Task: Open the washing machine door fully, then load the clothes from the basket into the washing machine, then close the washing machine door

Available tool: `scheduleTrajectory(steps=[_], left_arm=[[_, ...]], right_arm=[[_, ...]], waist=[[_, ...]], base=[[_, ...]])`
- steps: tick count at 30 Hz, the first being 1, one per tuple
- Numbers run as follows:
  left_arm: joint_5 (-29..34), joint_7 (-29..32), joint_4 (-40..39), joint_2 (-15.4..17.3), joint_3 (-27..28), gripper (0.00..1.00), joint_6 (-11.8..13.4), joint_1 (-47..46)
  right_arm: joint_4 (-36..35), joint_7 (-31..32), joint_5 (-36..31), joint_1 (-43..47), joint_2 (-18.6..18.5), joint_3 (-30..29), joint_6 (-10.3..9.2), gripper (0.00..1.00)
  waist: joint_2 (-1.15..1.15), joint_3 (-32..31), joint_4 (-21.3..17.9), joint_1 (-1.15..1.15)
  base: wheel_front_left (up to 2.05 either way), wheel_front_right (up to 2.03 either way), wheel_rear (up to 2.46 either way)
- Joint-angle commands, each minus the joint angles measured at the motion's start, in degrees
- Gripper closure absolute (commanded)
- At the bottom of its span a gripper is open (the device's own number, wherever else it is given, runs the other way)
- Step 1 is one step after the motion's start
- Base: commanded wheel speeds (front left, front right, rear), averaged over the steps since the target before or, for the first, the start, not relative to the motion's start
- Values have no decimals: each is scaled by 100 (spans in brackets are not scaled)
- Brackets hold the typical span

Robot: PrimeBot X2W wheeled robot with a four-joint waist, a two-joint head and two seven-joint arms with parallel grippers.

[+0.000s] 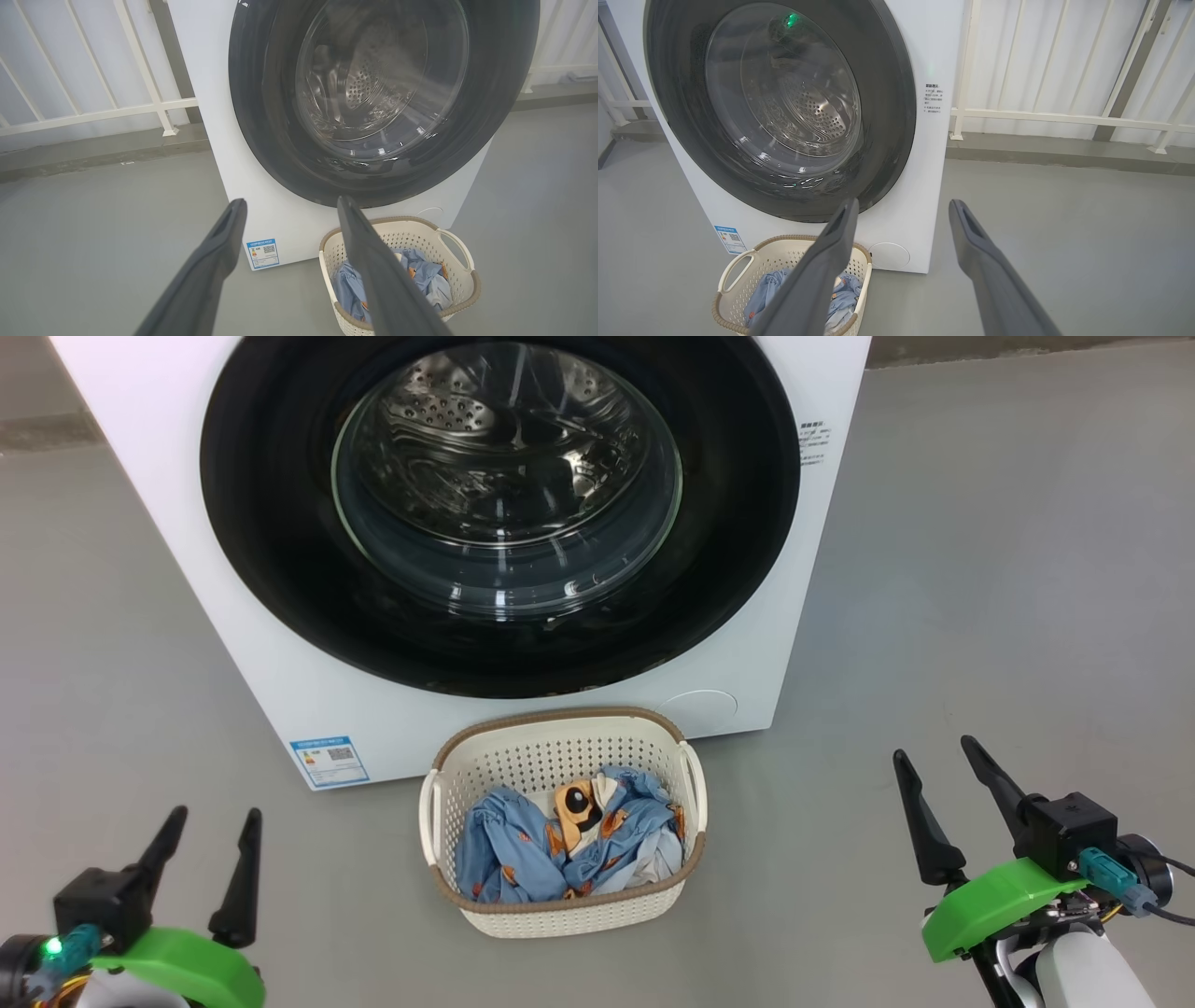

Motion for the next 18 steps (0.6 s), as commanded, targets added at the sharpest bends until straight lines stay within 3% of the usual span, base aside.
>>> scheduleTrajectory(steps=[1, 18], left_arm=[[-23, -38, -88, 187, 239, 0, -7, -300], [235, -38, -72, 215, 287, 0, -8, -368]], right_arm=[[-139, -70, -52, -177, -23, 106, 10, 0], [-213, -70, -100, -154, 19, 46, 10, 0]], waist=[[0, 1, -1, 0], [0, 47, -15, 0]], base=[[0, 0, 0], [1, 1, -2]])
